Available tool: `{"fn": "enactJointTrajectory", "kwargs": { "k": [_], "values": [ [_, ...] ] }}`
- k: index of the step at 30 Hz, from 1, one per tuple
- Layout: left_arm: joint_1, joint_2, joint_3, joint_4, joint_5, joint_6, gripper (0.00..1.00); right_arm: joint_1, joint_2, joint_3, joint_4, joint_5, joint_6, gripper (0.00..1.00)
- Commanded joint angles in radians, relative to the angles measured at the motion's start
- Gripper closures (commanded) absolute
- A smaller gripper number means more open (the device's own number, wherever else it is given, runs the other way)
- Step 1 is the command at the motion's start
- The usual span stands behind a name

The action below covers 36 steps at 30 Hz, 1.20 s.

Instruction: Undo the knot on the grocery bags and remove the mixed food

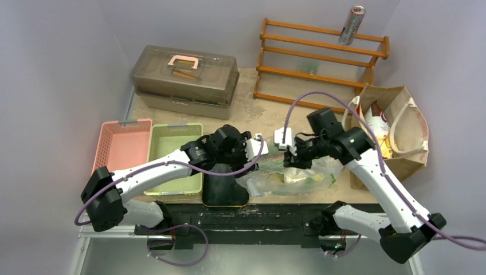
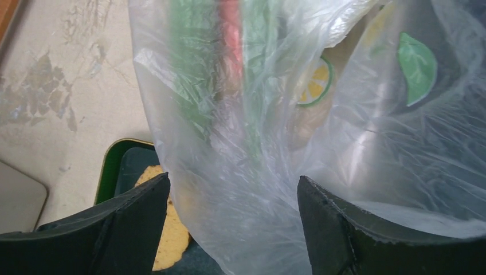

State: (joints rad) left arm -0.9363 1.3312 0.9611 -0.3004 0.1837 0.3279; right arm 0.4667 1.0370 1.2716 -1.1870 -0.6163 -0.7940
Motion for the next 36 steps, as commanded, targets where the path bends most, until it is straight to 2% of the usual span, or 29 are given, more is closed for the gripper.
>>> {"fn": "enactJointTrajectory", "kwargs": {
  "k": [1, 4, 7, 9, 11, 13, 17, 22, 24, 28, 32, 36],
  "values": [
    [0.0, -0.06, 0.039, -0.055, 0.078, -0.075, 0.2, 0.145, 0.03, -0.135, 0.24, 0.083, 0.012, 0.86],
    [0.0, -0.078, 0.038, -0.078, 0.094, -0.171, 0.16, 0.175, -0.002, -0.283, 0.437, 0.174, 0.055, 0.87],
    [-0.001, -0.081, 0.005, -0.092, 0.091, -0.239, 0.18, 0.178, -0.038, -0.404, 0.58, 0.226, 0.062, 0.86],
    [-0.001, -0.101, -0.031, -0.088, 0.095, -0.245, 0.28, 0.179, -0.021, -0.44, 0.604, 0.263, 0.065, 0.73],
    [-0.005, -0.133, -0.064, -0.086, 0.099, -0.205, 0.34, 0.178, -0.008, -0.453, 0.609, 0.282, 0.071, 0.52],
    [-0.013, -0.173, -0.095, -0.062, 0.067, -0.152, 0.35, 0.178, -0.016, -0.46, 0.607, 0.268, 0.076, 0.44],
    [-0.012, -0.236, -0.149, 0.015, 0.024, -0.076, 0.31, 0.179, -0.059, -0.487, 0.615, 0.233, 0.1, 0.43],
    [-0.009, -0.292, -0.145, 0.084, -0.002, -0.099, 0.24, 0.177, -0.171, -0.518, 0.666, 0.264, 0.161, 0.41],
    [-0.009, -0.297, -0.129, 0.088, 0.014, -0.088, 0.24, 0.177, -0.183, -0.507, 0.62, 0.248, 0.144, 0.4],
    [-0.014, -0.306, -0.088, 0.131, 0.082, 0.034, 0.22, 0.178, -0.146, -0.483, 0.496, 0.268, 0.092, 0.37],
    [-0.071, -0.286, -0.033, 0.127, 0.126, 0.159, 0.2, 0.154, -0.177, -0.428, 0.357, 0.309, 0.09, 0.25],
    [-0.14, -0.259, -0.083, 0.173, 0.175, 0.264, 0.21, 0.136, -0.246, -0.349, 0.229, 0.353, 0.135, 0.15]
  ]
}}
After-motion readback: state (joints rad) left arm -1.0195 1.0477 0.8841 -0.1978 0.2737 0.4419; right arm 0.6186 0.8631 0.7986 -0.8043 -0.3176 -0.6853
